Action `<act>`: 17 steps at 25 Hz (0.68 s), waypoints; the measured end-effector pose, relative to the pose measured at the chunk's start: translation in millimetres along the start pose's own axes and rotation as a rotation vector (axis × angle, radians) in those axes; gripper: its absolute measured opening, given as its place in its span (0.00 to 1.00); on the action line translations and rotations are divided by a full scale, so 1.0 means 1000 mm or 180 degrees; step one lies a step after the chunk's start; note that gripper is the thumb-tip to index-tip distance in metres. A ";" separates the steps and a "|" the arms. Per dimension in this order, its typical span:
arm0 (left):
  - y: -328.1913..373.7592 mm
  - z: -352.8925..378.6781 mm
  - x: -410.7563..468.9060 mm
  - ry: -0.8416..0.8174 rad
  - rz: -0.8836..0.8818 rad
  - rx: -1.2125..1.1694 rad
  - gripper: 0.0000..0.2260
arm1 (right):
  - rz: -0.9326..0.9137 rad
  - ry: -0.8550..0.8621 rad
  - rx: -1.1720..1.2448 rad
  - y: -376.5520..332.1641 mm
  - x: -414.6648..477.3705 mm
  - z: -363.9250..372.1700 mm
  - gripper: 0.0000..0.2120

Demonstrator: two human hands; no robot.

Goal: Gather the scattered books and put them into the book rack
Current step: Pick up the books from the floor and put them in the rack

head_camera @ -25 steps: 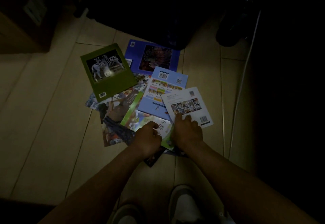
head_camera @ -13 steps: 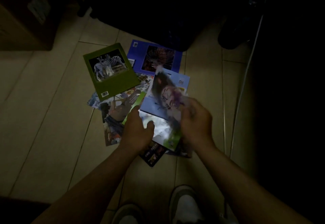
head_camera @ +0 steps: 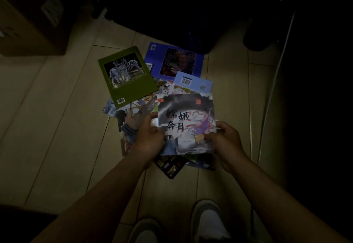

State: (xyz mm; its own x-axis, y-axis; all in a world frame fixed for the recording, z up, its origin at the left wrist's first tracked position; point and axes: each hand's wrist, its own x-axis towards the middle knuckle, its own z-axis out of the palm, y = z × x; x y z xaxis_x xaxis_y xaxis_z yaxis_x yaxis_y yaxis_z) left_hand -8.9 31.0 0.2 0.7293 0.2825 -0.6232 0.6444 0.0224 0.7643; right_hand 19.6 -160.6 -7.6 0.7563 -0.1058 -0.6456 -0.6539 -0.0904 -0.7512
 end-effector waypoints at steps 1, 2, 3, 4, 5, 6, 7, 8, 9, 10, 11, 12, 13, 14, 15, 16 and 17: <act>0.004 -0.001 -0.004 -0.0026 0.0033 0.0077 0.13 | -0.0100 -0.0005 -0.0174 -0.004 0.003 -0.001 0.14; 0.011 -0.001 -0.007 -0.0028 0.0086 0.0120 0.12 | -0.0227 -0.0034 -0.0330 -0.012 0.005 -0.001 0.16; 0.022 0.000 -0.011 -0.0003 0.0195 0.0146 0.11 | -0.0407 -0.0072 -0.0482 -0.024 0.009 0.000 0.20; 0.037 0.000 -0.015 0.0065 0.0307 0.0185 0.10 | -0.0624 -0.0104 -0.0639 -0.041 0.009 0.000 0.24; 0.054 -0.002 -0.020 0.0157 0.0439 0.0231 0.11 | -0.0855 -0.0126 -0.0775 -0.060 0.008 0.000 0.28; 0.076 -0.006 -0.027 0.0255 0.0608 0.0282 0.11 | -0.1135 -0.0158 -0.0853 -0.085 0.001 0.001 0.30; 0.099 -0.012 -0.036 0.0330 0.0777 0.0337 0.11 | -0.1405 -0.0184 -0.0903 -0.109 -0.007 0.002 0.31; 0.123 -0.018 -0.047 0.0414 0.0935 0.0422 0.12 | -0.1666 -0.0205 -0.0962 -0.133 -0.018 0.003 0.32; 0.146 -0.027 -0.062 0.0533 0.1086 0.0503 0.12 | -0.1926 -0.0225 -0.1028 -0.157 -0.031 0.005 0.32; 0.164 -0.037 -0.079 0.0670 0.1219 0.0565 0.12 | -0.2136 -0.0241 -0.1085 -0.176 -0.046 0.007 0.33; 0.184 -0.049 -0.104 0.0846 0.1372 0.0584 0.12 | -0.2333 -0.0266 -0.1110 -0.197 -0.067 0.011 0.32; 0.199 -0.062 -0.129 0.0990 0.1506 0.0608 0.12 | -0.2466 -0.0287 -0.1151 -0.215 -0.090 0.014 0.32; 0.211 -0.075 -0.155 0.1105 0.1627 0.0649 0.13 | -0.2554 -0.0292 -0.1231 -0.231 -0.114 0.017 0.30; 0.223 -0.090 -0.183 0.1212 0.1724 0.0695 0.13 | -0.2634 -0.0291 -0.1332 -0.247 -0.141 0.020 0.28; 0.233 -0.105 -0.212 0.1314 0.1765 0.0747 0.13 | -0.2702 -0.0307 -0.1426 -0.260 -0.168 0.024 0.27; 0.242 -0.123 -0.242 0.1441 0.1792 0.0804 0.13 | -0.2794 -0.0358 -0.1474 -0.274 -0.199 0.028 0.27; 0.249 -0.137 -0.270 0.1551 0.1833 0.0848 0.13 | -0.2909 -0.0434 -0.1483 -0.283 -0.226 0.033 0.27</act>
State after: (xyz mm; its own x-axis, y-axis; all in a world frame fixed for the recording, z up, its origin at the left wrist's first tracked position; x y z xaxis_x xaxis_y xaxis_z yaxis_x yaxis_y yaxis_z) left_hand -76.6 91.9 381.9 0.8213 0.5685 0.0469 0.2753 -0.4670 0.8403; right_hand 34.9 -78.9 346.3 0.9453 0.3063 0.1124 0.2497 -0.4573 -0.8535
